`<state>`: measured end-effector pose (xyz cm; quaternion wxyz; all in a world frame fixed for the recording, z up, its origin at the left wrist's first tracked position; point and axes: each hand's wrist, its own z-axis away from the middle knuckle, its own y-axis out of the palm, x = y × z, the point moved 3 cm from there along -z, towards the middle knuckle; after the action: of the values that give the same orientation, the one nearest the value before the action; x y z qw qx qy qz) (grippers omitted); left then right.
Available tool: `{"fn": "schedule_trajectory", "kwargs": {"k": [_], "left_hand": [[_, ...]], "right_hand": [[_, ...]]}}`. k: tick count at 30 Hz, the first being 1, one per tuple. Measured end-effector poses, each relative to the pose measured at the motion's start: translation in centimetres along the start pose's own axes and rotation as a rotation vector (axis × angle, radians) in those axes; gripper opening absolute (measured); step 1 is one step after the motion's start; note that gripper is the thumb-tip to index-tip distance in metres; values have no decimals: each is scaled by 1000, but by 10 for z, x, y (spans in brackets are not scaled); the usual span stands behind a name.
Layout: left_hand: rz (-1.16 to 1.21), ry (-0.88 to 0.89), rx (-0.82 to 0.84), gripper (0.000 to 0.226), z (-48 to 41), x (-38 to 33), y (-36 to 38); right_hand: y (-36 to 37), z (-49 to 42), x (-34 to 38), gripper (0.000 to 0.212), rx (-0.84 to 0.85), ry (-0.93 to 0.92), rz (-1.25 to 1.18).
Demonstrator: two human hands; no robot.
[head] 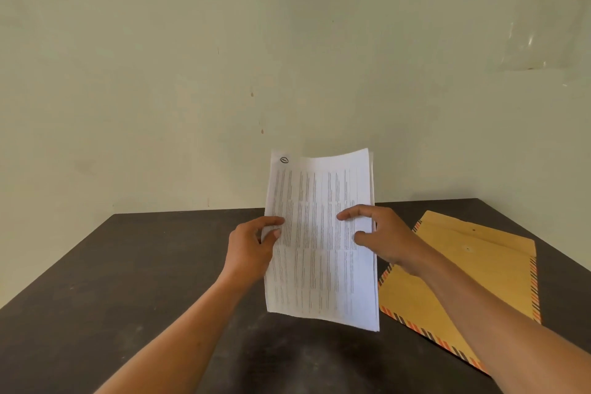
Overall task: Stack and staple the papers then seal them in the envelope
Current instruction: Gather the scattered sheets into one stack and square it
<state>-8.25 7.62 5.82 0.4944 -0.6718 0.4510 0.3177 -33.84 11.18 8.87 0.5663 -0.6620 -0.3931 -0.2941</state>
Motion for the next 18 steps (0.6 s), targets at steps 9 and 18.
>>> {"fn": "schedule_trajectory", "kwargs": {"k": [9,18], "left_hand": [[51,-126,314,30,0,-4,32],[100,-51,41,81,1,-15,28]], "right_hand": [[-29,10,-23,39,-45,90,-150],[-25,19,-11,44,-216,-15,-56]]}}
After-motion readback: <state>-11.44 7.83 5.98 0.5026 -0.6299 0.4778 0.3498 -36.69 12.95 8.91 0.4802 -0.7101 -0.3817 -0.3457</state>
